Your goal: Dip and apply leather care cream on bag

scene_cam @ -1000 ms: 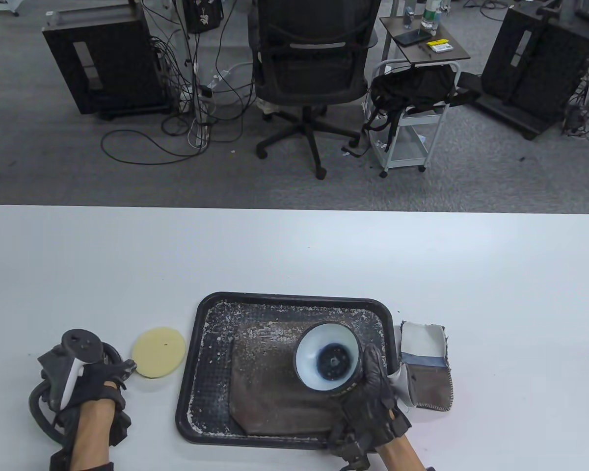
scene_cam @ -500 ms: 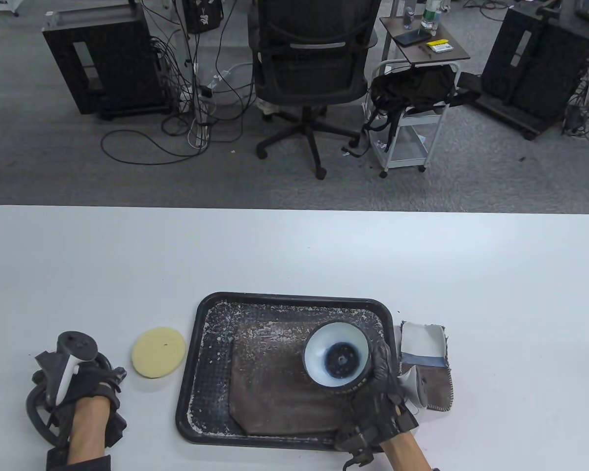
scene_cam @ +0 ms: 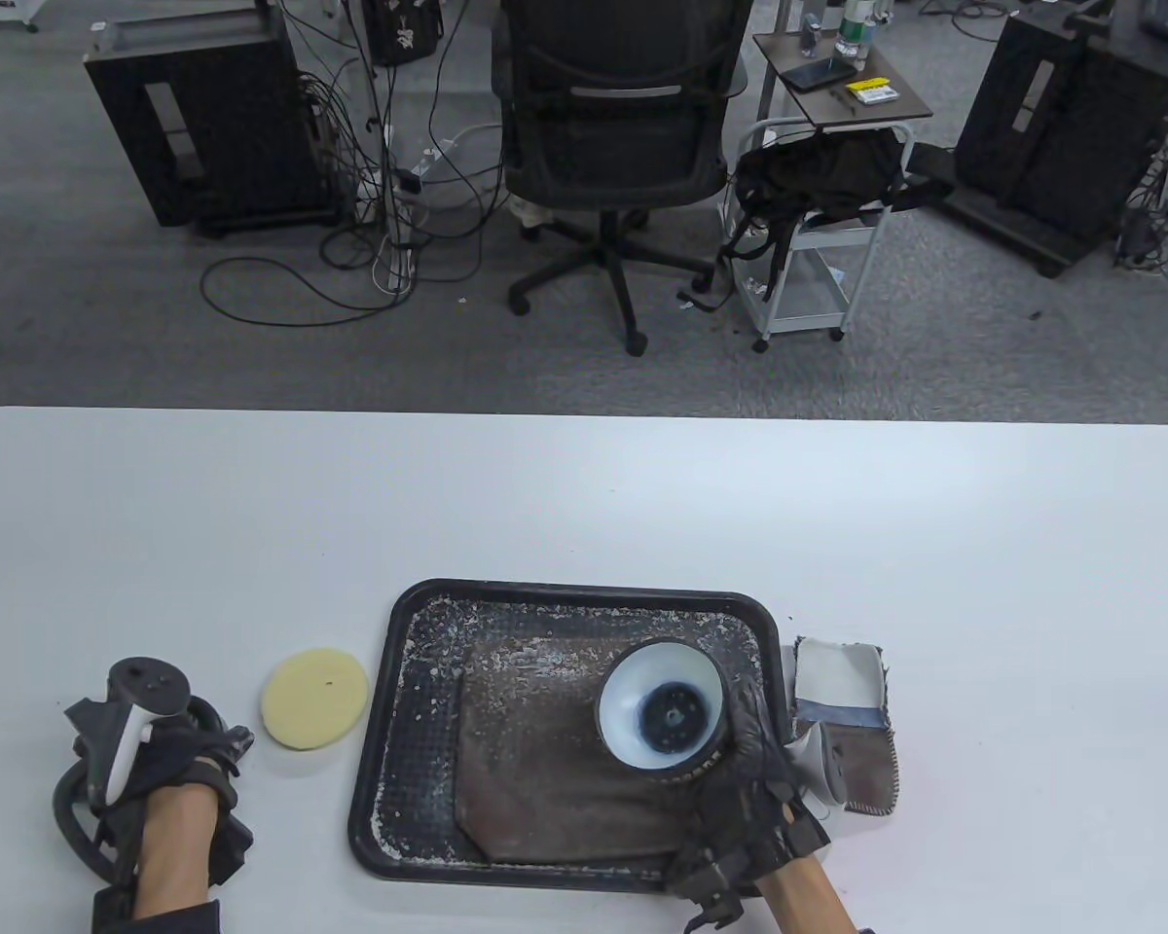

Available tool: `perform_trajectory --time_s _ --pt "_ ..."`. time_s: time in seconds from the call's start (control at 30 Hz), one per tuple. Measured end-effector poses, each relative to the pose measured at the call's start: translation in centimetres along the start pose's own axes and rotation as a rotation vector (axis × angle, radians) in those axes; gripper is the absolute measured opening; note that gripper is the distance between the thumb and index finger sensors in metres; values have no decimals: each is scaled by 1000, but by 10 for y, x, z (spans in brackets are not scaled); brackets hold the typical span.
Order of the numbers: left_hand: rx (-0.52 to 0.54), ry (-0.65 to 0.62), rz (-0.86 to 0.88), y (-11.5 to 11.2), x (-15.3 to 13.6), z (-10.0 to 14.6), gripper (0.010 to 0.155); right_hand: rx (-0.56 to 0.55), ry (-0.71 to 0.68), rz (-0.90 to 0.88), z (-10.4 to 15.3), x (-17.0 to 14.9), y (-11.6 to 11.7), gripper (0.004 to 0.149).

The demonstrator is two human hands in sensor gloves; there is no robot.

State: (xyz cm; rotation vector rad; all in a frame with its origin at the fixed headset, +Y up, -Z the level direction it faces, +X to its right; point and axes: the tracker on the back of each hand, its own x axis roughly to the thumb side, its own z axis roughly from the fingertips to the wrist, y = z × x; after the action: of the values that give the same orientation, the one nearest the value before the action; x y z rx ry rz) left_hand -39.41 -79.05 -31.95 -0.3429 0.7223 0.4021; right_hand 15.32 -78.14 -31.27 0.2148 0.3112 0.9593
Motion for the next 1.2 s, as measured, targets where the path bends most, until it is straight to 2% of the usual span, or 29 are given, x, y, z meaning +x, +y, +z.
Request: perform_trajectory --time_s 0.17,0.3,0.37,0.43,0.57,0.73,0.93,1.1,1.2 --pt "-20 -16 3 1 1 2 102 3 3 17 0 -1 -1 98" --pt "28 -70 -2 9 9 11 101 -14 7 20 0 0 -2 99" --pt "70 -115 -14 13 17 19 99 -32 8 30 0 0 -4 99" --pt "85 -186 -23 15 27 27 90 -37 9 30 0 1 -5 100" --pt "34 -402 -76 4 57 38 84 -39 9 36 0 2 -4 100" --pt "-35 -534 -265 -23 90 46 82 -28 20 51 0 1 -3 100" --pt "-135 -547 -407 -44 109 42 82 -30 28 62 0 0 -3 100" --pt "-115 -570 -361 -48 114 35 77 -32 33 65 0 -1 -2 101" --pt "-46 -571 -301 -45 115 31 70 -33 42 60 0 -1 -1 101"
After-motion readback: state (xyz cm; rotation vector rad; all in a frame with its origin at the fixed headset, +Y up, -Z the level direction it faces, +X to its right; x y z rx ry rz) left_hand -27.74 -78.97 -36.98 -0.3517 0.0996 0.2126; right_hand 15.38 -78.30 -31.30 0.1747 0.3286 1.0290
